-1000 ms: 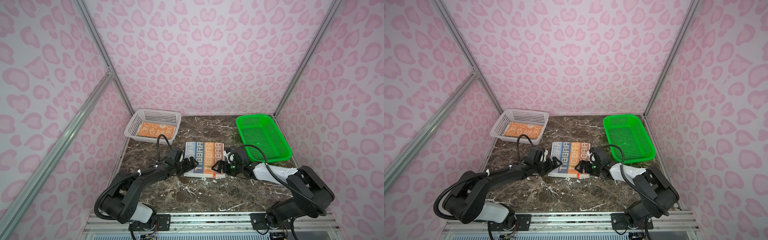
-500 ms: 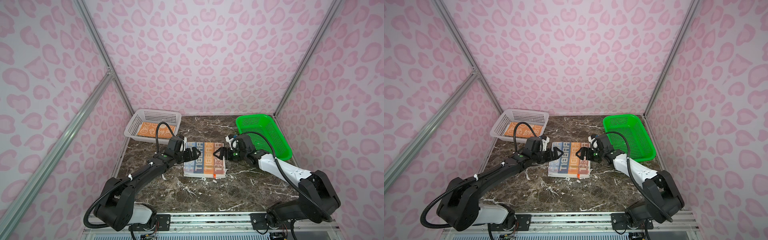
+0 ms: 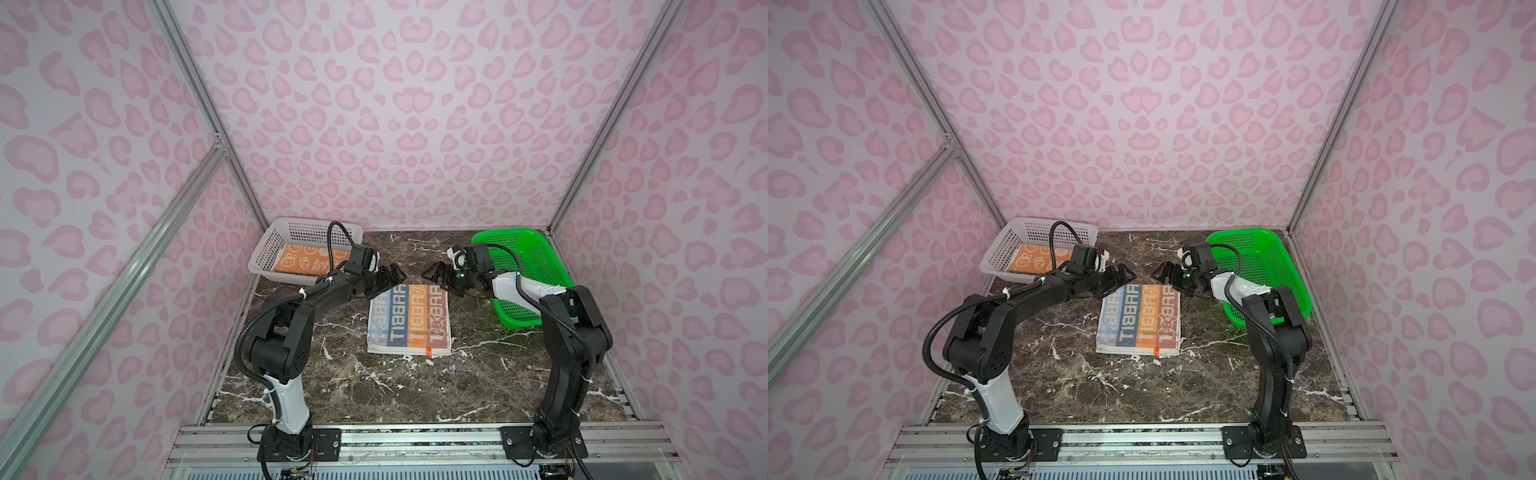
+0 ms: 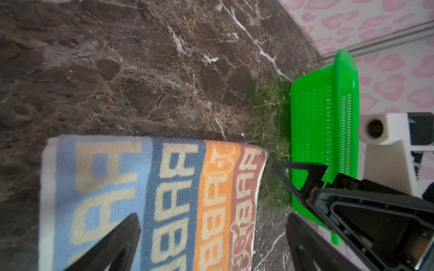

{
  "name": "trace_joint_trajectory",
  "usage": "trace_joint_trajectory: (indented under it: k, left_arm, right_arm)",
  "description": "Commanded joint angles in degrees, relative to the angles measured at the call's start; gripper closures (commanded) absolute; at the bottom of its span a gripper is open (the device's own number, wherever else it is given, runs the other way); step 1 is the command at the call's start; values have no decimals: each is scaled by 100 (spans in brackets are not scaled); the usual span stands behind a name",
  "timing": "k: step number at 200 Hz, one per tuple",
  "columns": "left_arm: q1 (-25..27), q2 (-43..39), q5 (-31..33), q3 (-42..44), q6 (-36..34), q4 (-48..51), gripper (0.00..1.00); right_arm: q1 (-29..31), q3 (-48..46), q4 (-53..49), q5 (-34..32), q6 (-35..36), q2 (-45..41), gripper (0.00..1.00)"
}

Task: Fold and stack the towels
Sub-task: 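Raise both grippers away from the folded towel toward the baskets, then move both grippers over the towel's edge farthest from the robot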

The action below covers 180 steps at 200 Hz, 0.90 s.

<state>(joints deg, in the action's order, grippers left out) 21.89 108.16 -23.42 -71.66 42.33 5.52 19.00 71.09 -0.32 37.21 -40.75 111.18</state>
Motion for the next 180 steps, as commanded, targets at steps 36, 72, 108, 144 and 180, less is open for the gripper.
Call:
trace_joint_trajectory:
  k: [36,72,108,144,180]
  left_arm:
    - [-96,872,209,-885,-172,169,2]
    - [-119,1055,371,-790,-290,160,2]
    - [-124,1034,570,-577,-498,238,2]
    - [-139,940,762,-285,-635,161,2]
    - [-109,898,542,-300,-665,203,2]
  right_arm:
    - [-75,409,504,313,-265,741,1]
    - [-200,250,437,357,-63,906,1]
    - [-317,198,395,456,34,1090,1]
    - [-328,317,-160,217,411,1064,1]
    - [-319,188,-464,113,505,1020,1]
